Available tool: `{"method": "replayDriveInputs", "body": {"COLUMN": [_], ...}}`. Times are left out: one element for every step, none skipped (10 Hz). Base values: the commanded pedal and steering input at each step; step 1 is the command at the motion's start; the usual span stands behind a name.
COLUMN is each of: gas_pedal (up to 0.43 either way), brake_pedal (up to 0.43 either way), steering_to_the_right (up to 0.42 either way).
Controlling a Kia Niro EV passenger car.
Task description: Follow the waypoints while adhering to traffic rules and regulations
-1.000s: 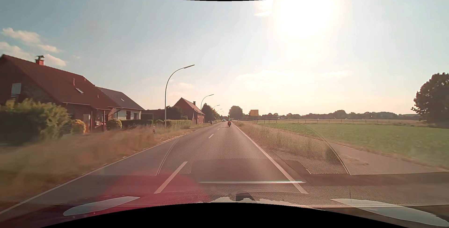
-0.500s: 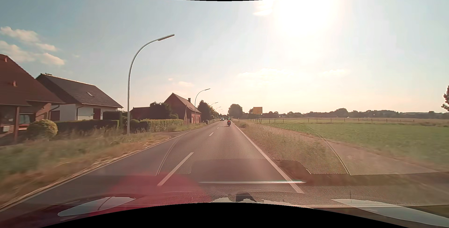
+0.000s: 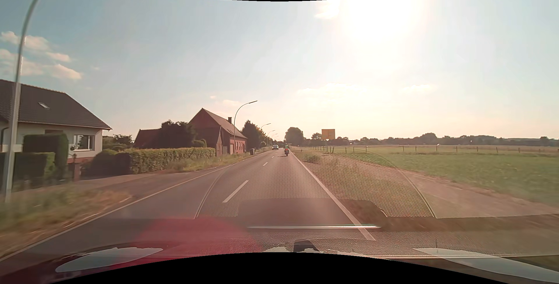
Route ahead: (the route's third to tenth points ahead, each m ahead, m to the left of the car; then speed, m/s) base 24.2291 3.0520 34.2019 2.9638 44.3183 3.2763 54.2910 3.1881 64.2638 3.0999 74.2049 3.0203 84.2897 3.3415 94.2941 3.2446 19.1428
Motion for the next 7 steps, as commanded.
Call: {"method": "replayDriveInputs", "body": {"gas_pedal": [0.059,0.059,0.059,0.067,0.067,0.067,0.079], "brake_pedal": [0.000,0.000,0.000,0.000,0.000,0.000,0.000], "steering_to_the_right": [-0.005,-0.005,-0.005,-0.005,-0.005,-0.005,-0.005]}}
